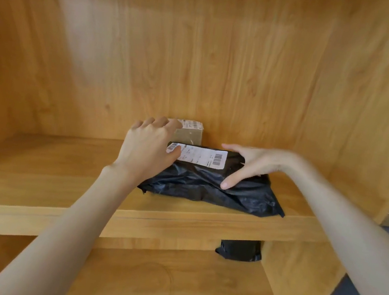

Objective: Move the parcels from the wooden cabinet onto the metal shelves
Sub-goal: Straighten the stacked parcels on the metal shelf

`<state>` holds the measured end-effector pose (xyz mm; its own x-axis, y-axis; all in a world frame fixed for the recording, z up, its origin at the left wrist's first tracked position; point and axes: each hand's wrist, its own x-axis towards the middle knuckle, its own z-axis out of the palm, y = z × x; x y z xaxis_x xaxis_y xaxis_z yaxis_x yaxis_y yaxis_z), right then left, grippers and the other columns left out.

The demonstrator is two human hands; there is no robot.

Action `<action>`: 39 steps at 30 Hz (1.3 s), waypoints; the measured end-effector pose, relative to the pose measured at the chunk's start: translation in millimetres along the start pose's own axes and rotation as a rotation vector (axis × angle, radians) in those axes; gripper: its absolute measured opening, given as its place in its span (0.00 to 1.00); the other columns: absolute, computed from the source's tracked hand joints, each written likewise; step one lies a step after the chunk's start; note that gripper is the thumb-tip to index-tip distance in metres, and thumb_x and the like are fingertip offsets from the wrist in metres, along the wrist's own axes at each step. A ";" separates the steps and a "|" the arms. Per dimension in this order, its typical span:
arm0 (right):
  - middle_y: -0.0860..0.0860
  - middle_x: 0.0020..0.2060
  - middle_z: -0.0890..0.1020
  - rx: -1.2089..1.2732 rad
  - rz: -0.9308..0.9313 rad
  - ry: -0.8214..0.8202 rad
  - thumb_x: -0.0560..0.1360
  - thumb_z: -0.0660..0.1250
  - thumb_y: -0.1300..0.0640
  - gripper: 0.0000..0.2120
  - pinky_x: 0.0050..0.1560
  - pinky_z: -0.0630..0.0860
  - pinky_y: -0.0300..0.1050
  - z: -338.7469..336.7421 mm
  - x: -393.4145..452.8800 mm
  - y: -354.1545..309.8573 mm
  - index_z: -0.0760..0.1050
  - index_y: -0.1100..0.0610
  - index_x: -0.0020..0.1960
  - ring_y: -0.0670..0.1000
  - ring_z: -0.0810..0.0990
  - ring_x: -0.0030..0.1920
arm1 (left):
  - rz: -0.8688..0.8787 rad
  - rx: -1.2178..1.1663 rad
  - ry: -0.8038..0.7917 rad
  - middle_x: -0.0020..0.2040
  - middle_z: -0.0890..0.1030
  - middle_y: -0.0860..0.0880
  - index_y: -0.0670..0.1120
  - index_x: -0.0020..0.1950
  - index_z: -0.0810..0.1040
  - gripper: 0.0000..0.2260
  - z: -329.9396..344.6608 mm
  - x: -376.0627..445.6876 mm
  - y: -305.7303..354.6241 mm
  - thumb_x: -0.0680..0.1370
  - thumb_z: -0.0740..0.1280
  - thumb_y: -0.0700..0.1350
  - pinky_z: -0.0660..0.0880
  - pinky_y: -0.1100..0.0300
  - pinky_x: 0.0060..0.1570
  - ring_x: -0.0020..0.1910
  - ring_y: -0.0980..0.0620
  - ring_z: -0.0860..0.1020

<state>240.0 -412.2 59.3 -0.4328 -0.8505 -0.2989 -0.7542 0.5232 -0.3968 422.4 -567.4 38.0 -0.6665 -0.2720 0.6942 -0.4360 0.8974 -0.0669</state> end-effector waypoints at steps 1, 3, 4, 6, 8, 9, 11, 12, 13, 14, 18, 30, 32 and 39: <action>0.44 0.76 0.57 -0.007 -0.002 0.023 0.62 0.77 0.40 0.54 0.73 0.62 0.49 0.9 -0.9 -0.1 0.47 0.44 0.78 0.49 0.60 0.74 | -0.003 -0.009 0.001 0.57 0.80 0.46 0.47 0.65 0.74 0.19 1.5 -0.2 -1.3 0.75 0.67 0.50 0.70 0.52 0.48 0.52 0.41 0.77; 0.45 0.76 0.57 -0.005 -0.012 0.095 0.63 0.77 0.41 0.53 0.73 0.60 0.49 5.3 -5.8 -1.7 0.49 0.47 0.78 0.48 0.59 0.74 | -0.009 -0.038 0.012 0.58 0.79 0.46 0.47 0.65 0.74 0.19 2.9 0.1 -2.7 0.75 0.67 0.50 0.70 0.52 0.48 0.52 0.42 0.77; 0.44 0.76 0.57 -0.004 -0.014 0.139 0.63 0.77 0.41 0.53 0.73 0.60 0.48 8.8 -9.4 -3.0 0.50 0.46 0.78 0.48 0.59 0.74 | -0.012 -0.057 0.023 0.58 0.79 0.46 0.47 0.65 0.74 0.19 2.7 0.7 -2.9 0.75 0.67 0.50 0.69 0.52 0.49 0.52 0.42 0.77; 0.45 0.76 0.56 -0.009 -0.020 0.250 0.62 0.77 0.40 0.53 0.74 0.58 0.51 16.4 -17.7 -6.1 0.50 0.45 0.78 0.49 0.57 0.75 | -0.034 -0.108 0.065 0.57 0.80 0.47 0.47 0.65 0.75 0.18 -0.3 2.5 -2.4 0.76 0.66 0.49 0.68 0.52 0.50 0.52 0.42 0.77; 0.47 0.77 0.55 0.025 -0.031 0.398 0.60 0.77 0.37 0.55 0.74 0.56 0.56 20.3 -27.6 -12.3 0.49 0.44 0.78 0.51 0.55 0.76 | -0.098 -0.192 0.151 0.57 0.79 0.46 0.47 0.64 0.75 0.17 -6.3 5.9 -0.8 0.76 0.65 0.49 0.66 0.51 0.52 0.55 0.41 0.75; 0.48 0.77 0.56 0.057 -0.038 0.488 0.60 0.76 0.36 0.56 0.74 0.54 0.58 20.0 -33.2 -17.1 0.49 0.44 0.78 0.52 0.53 0.76 | -0.157 -0.249 0.198 0.59 0.78 0.45 0.47 0.65 0.74 0.17 -9.0 8.2 0.8 0.77 0.65 0.50 0.65 0.50 0.54 0.57 0.41 0.74; 0.50 0.76 0.57 0.086 -0.040 0.702 0.58 0.76 0.34 0.58 0.74 0.53 0.58 16.9 -42.2 -29.5 0.48 0.45 0.78 0.54 0.52 0.76 | -0.295 -0.435 0.282 0.64 0.73 0.44 0.47 0.68 0.71 0.22 -17.4 12.2 8.1 0.77 0.66 0.54 0.62 0.52 0.59 0.63 0.41 0.68; 0.51 0.74 0.59 0.064 -0.031 0.822 0.58 0.76 0.33 0.59 0.72 0.54 0.58 15.1 -45.8 -37.1 0.47 0.46 0.78 0.55 0.54 0.75 | -0.359 -0.582 0.304 0.67 0.70 0.44 0.47 0.71 0.67 0.26 -22.8 14.0 14.4 0.76 0.66 0.56 0.60 0.55 0.62 0.65 0.42 0.65; 0.52 0.72 0.61 0.014 -0.012 0.939 0.57 0.75 0.32 0.59 0.70 0.56 0.57 13.5 -48.5 -45.2 0.47 0.47 0.78 0.55 0.57 0.73 | -0.420 -0.754 0.302 0.69 0.66 0.44 0.47 0.74 0.62 0.31 -28.1 16.0 21.5 0.75 0.67 0.58 0.58 0.57 0.63 0.68 0.44 0.62; 0.52 0.70 0.62 -0.049 0.014 1.042 0.57 0.74 0.31 0.60 0.68 0.58 0.55 12.3 -51.0 -52.8 0.46 0.49 0.78 0.56 0.60 0.70 | -0.481 -0.919 0.282 0.72 0.61 0.45 0.48 0.76 0.57 0.37 -34.5 18.1 29.8 0.74 0.69 0.59 0.57 0.57 0.65 0.71 0.46 0.59; 0.54 0.67 0.64 -0.080 0.111 1.227 0.57 0.72 0.28 0.62 0.64 0.60 0.53 14.5 -55.6 -78.4 0.44 0.51 0.79 0.56 0.63 0.67 | -0.703 -1.442 0.088 0.75 0.57 0.49 0.55 0.77 0.39 0.55 -48.5 31.1 55.0 0.65 0.76 0.60 0.63 0.52 0.64 0.72 0.48 0.62; 0.49 0.71 0.65 0.626 -0.049 0.884 0.67 0.69 0.35 0.41 0.60 0.63 0.45 -5.2 -116.3 -39.4 0.57 0.43 0.75 0.47 0.65 0.65 | -0.622 -1.778 -0.135 0.55 0.82 0.56 0.57 0.70 0.65 0.36 -26.6 30.1 54.7 0.66 0.78 0.47 0.79 0.55 0.50 0.51 0.54 0.82; 0.49 0.70 0.66 0.668 -0.015 0.878 0.70 0.67 0.35 0.36 0.57 0.61 0.43 -4.2 -121.6 -25.0 0.61 0.44 0.74 0.45 0.66 0.61 | -0.593 -1.779 -0.166 0.55 0.82 0.56 0.57 0.70 0.66 0.35 -28.7 32.0 57.6 0.67 0.78 0.47 0.79 0.59 0.43 0.50 0.55 0.82; 0.47 0.65 0.73 0.520 0.055 1.169 0.76 0.65 0.43 0.24 0.59 0.65 0.40 0.1 -125.8 17.3 0.70 0.51 0.69 0.46 0.70 0.65 | -0.507 -1.796 -0.272 0.55 0.82 0.53 0.55 0.69 0.68 0.33 -27.5 38.8 82.6 0.67 0.77 0.48 0.79 0.58 0.44 0.49 0.54 0.83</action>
<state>281.5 -296.2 89.9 -0.8311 -0.2302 0.5063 -0.5553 0.2936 -0.7781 377.2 -494.2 79.1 -0.8380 -0.4707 0.2760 0.3501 -0.0757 0.9337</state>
